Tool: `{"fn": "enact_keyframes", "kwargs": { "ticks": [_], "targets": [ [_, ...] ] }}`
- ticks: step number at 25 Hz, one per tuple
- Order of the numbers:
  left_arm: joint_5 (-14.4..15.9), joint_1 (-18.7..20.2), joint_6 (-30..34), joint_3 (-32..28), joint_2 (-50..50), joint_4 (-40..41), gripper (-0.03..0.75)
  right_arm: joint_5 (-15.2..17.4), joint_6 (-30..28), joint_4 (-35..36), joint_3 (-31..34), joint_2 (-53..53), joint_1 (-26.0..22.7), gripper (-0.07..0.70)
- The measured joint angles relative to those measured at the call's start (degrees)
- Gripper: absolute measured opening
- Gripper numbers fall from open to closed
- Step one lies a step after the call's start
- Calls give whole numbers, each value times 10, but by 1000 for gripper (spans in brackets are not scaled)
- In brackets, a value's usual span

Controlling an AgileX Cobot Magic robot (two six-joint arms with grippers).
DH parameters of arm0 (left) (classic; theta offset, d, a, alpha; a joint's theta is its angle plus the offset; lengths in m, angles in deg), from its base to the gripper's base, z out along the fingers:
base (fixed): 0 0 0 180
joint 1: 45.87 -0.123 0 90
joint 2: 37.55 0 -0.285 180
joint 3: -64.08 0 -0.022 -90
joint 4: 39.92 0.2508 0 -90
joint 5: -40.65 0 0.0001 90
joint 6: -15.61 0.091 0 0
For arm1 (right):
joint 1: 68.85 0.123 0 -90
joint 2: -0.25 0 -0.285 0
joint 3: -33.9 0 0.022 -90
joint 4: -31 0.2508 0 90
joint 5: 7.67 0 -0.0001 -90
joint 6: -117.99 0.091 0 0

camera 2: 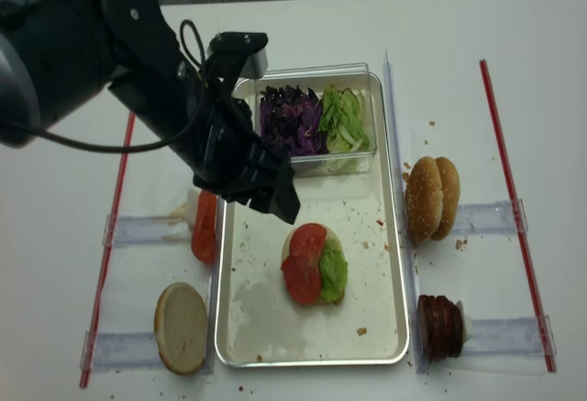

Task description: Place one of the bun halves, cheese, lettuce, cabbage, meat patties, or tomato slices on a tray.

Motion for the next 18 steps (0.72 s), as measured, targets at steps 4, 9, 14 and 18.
{"fn": "enact_keyframes", "kwargs": {
  "ticks": [4,9,14,18],
  "targets": [
    [-8,0,-87,0,0,134,568,0,0,0,0,0,0,589],
    [5,0,-152,0,0,239,568,0,0,0,0,0,0,589],
    [17,0,-176,0,0,265,564,0,0,0,0,0,0,589],
    [17,-1,-187,0,0,265,561,0,0,0,0,0,0,589]
  ]
}}
